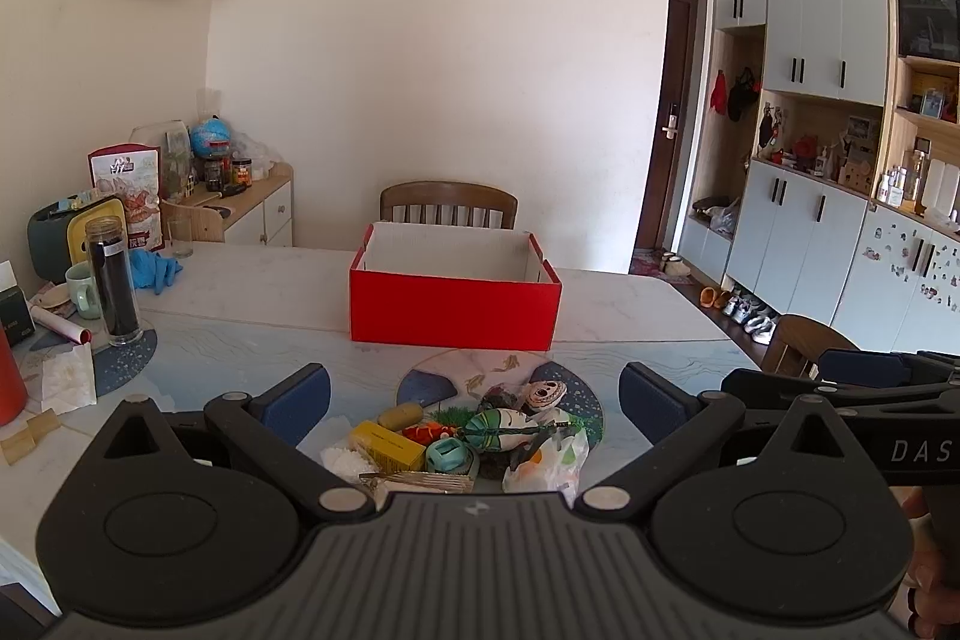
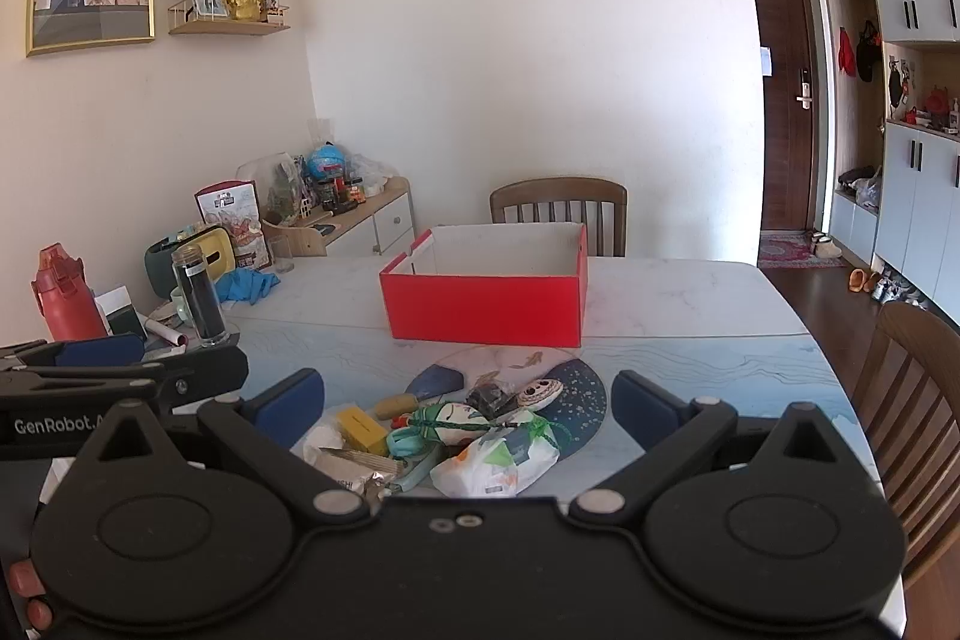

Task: Organize objects
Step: 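Move both tools toward the pile of items on the mat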

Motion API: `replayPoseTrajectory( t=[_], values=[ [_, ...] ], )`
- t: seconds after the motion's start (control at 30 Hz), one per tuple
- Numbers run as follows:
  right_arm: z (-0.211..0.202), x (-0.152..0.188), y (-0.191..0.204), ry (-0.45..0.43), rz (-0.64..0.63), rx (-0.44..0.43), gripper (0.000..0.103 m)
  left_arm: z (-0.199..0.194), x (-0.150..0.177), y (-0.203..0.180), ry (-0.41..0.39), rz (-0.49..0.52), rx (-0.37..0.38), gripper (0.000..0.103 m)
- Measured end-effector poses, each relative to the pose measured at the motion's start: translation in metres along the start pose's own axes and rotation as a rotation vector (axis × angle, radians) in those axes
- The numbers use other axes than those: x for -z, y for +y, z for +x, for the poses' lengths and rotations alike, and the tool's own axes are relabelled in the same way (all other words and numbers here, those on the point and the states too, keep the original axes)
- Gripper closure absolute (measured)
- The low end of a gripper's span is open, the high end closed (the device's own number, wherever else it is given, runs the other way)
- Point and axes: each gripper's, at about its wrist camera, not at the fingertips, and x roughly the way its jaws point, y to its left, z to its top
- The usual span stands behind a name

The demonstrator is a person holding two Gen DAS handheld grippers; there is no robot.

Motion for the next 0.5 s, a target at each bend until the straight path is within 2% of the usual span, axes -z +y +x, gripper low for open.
replayPoseTrajectory(
  t=[0.27, 0.5],
  values=[
    [0.001, 0.001, 0.0, 0.0, -0.001, -0.001, 0.001, 0.005, 0.001, -0.002, 0.013, -0.003, -0.001, 0.0],
    [0.011, 0.004, -0.003, 0.023, -0.013, -0.01, 0.001, 0.017, 0.004, 0.003, 0.07, -0.017, 0.002, 0.0]
  ],
)
